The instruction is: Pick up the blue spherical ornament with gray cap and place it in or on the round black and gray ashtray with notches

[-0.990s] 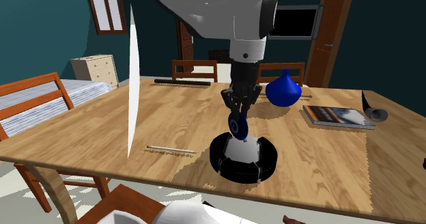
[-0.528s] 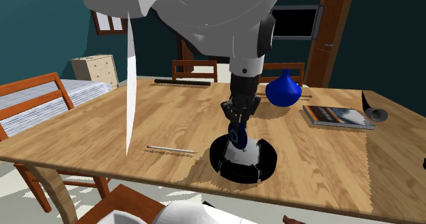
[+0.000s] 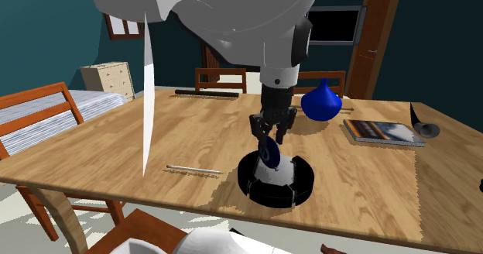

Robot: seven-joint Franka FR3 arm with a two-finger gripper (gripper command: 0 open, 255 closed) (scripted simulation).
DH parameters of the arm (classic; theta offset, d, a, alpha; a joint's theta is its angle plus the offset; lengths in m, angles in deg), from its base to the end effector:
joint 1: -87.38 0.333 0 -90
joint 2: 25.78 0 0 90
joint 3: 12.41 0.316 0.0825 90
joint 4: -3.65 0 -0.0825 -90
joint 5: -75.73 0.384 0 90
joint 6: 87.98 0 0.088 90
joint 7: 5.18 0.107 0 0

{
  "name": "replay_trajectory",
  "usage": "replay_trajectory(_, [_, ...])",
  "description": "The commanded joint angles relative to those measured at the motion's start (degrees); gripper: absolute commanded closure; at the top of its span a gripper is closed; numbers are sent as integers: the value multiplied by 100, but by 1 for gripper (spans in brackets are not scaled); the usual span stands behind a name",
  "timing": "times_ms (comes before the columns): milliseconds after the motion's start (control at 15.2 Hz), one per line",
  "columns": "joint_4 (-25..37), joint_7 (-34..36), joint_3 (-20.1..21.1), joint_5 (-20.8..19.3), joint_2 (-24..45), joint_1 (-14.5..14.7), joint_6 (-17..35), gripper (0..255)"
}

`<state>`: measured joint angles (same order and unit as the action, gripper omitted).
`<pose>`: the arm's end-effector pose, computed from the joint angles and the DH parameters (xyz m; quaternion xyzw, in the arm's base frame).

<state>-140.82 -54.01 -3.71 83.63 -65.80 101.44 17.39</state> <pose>0.3112 0.1475 0.5034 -0.8311 -0.5558 -0.0102 0.0159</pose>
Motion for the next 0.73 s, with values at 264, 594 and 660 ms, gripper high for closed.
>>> replay_trajectory(264, [-1, 0, 0, 0, 0, 0, 0, 0])
replay_trajectory(594, [725, 16, -78, -70, 2, -32, -727, 0])
replay_trajectory(660, [725, 16, -78, -70, 1, -32, -727, 0])
